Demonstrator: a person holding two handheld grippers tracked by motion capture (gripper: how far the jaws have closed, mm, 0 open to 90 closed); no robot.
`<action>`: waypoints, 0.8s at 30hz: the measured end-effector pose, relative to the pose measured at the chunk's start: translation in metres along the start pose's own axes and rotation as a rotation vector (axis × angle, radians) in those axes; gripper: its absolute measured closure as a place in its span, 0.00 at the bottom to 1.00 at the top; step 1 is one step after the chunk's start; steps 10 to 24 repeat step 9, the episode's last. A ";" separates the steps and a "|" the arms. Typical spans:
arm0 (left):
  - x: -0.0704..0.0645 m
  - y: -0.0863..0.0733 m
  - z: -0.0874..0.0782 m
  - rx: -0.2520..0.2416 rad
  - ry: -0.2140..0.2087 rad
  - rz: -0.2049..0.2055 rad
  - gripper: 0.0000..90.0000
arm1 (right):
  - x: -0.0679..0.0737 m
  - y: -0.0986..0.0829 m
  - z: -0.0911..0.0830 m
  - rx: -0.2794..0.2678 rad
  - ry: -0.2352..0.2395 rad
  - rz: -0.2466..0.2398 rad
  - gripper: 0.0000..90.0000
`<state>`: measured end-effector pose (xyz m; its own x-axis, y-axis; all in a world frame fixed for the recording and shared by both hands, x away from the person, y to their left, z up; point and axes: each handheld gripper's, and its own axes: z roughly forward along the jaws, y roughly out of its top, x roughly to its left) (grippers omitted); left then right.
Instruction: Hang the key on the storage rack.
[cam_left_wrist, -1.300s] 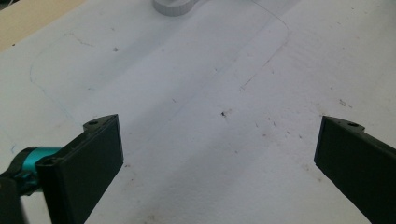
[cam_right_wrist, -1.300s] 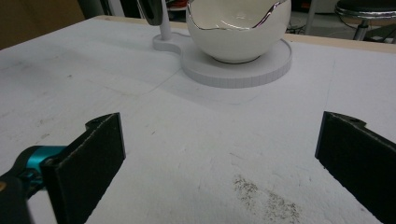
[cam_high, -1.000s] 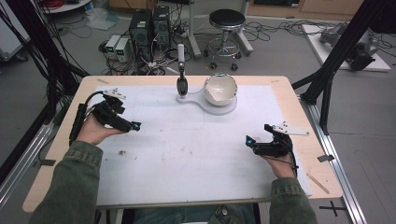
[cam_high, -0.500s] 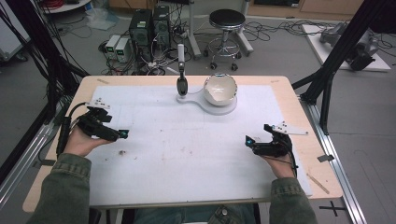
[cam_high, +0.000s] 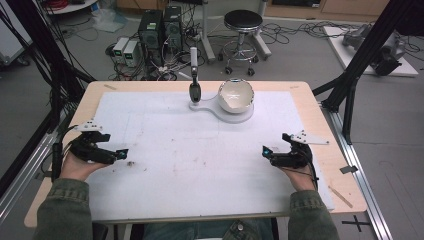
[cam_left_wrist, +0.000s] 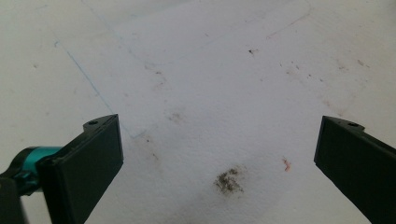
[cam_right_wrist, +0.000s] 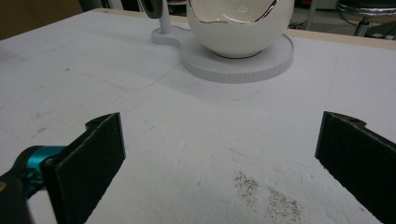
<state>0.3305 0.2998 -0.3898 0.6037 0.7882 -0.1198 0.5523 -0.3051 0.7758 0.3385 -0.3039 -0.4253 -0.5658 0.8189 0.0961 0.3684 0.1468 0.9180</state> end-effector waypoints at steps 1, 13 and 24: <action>0.000 -0.002 0.000 -0.006 0.008 -0.006 0.02 | 0.000 0.000 0.000 0.001 0.001 0.001 0.01; -0.005 -0.005 -0.002 -0.029 0.031 0.035 0.02 | 0.001 0.000 0.002 0.013 0.005 0.003 0.01; -0.005 -0.005 -0.002 -0.029 0.031 0.035 0.02 | 0.001 0.000 0.002 0.013 0.005 0.003 0.01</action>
